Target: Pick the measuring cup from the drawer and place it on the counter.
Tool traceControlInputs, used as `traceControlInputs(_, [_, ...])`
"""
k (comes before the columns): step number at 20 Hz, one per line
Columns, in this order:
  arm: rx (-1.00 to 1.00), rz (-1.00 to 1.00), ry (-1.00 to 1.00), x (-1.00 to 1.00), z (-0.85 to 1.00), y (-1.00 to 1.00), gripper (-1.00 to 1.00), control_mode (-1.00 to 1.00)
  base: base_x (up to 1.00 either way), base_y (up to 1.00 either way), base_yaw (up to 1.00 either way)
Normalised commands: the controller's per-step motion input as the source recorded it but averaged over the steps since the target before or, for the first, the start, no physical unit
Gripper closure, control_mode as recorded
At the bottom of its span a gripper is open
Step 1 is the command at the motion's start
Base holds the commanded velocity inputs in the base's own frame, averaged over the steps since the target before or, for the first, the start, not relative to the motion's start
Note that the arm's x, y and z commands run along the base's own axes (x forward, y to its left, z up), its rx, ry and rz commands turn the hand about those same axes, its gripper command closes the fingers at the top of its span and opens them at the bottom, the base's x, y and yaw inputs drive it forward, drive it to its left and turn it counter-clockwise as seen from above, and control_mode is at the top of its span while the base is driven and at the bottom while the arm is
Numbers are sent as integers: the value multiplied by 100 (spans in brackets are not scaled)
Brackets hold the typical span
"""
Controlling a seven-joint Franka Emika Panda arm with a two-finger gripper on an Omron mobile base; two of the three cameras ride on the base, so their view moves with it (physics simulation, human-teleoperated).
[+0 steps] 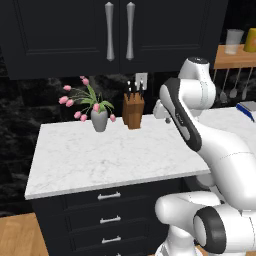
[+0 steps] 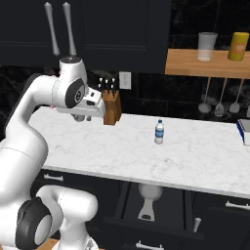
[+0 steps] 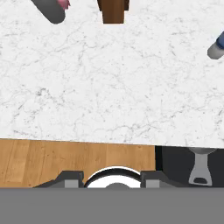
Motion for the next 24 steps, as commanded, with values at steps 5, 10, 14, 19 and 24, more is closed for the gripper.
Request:
traceControlInputs(5, [0,0,-4,-4,-1,0,-100,-100,0,0,0])
traceControlInputs(10, [0,0,1,-1,-6,-2,-100,-100,0,0,0])
traceControlInputs(14, [0,0,1,-16,-4,-46,-100,-100,0,0,0])
traceControlInputs(19, [0,0,3,-20,-5,-70,-100,-100,0,0,0])
traceControlInputs(24, [0,0,2,-40,-8,-84,-100,-100,0,0,0])
